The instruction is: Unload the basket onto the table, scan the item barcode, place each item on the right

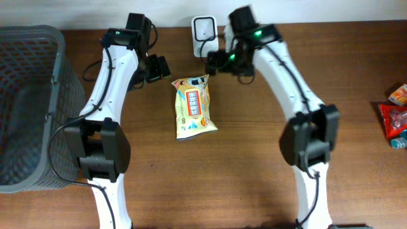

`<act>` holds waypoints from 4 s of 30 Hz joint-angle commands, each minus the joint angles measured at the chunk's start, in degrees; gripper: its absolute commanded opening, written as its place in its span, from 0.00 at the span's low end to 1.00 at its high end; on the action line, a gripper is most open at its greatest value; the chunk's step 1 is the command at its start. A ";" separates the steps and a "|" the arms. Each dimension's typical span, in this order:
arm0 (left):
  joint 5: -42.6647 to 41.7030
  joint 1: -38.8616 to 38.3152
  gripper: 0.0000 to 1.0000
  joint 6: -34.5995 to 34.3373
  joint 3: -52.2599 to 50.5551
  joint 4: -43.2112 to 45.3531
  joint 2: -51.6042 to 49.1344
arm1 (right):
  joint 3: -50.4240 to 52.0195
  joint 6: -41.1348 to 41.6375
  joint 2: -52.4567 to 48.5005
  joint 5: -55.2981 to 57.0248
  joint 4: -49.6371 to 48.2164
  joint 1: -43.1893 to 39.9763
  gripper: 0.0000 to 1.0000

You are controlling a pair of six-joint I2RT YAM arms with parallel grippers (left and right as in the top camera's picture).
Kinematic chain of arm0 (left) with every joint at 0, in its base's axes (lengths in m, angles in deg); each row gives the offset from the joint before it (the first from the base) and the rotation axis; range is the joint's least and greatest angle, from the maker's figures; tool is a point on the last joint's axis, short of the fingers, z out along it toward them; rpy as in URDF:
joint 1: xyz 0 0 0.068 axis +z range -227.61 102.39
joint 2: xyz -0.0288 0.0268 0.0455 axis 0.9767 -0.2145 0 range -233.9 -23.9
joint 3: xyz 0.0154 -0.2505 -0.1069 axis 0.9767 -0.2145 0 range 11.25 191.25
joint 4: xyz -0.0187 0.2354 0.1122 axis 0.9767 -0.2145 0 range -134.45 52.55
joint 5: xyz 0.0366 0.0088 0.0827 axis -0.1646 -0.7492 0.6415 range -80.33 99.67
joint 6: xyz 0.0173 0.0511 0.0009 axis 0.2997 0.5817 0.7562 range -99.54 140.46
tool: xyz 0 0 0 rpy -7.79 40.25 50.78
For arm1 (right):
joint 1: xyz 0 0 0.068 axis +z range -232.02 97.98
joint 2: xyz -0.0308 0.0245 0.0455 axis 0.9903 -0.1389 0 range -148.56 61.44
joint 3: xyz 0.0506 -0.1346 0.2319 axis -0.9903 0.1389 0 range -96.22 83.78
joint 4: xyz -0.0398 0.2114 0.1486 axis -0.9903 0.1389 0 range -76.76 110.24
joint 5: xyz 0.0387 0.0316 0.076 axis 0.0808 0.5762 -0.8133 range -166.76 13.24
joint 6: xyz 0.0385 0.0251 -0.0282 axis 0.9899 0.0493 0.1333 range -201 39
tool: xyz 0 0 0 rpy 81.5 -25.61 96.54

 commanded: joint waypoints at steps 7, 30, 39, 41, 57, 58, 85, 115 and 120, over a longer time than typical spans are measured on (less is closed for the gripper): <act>1.62 3.74 0.99 -0.48 0.09 -1.03 -0.31 | 1.62 -1.27 -11.21 -9.94 -11.21 2.99 0.84; 0.31 0.20 0.99 -0.26 -5.97 0.07 -0.50 | -4.26 -7.74 -5.09 2.23 -3.23 2.45 0.73; 0.28 0.20 0.99 -0.28 -5.97 0.11 -0.50 | -4.15 3.96 -12.85 1.81 -5.99 1.90 0.71; 0.26 0.20 0.99 -0.28 -5.97 0.11 -0.50 | -4.15 3.87 -13.64 1.88 -6.82 1.90 0.65; -0.17 -0.44 1.00 -0.26 -6.08 0.24 -0.52 | -4.24 2.62 -10.32 21.22 26.10 -3.32 0.04; -0.17 -0.63 1.00 -0.26 -6.08 0.44 -0.52 | -4.22 0.57 -10.32 19.58 30.08 -3.06 0.04; -0.15 -1.14 1.00 -0.26 -6.16 -0.02 -0.50 | -9.01 -11.56 -16.94 3.30 -1.16 -2.54 0.04; -11.23 -6.99 0.00 4.83 -20.92 7.54 -0.55 | -2.12 -2.71 -7.74 -0.79 20.41 0.63 0.04; 2.71 -6.23 0.00 4.61 -22.38 7.06 -0.39 | 10.16 4.42 -7.74 10.29 12.15 0.55 0.04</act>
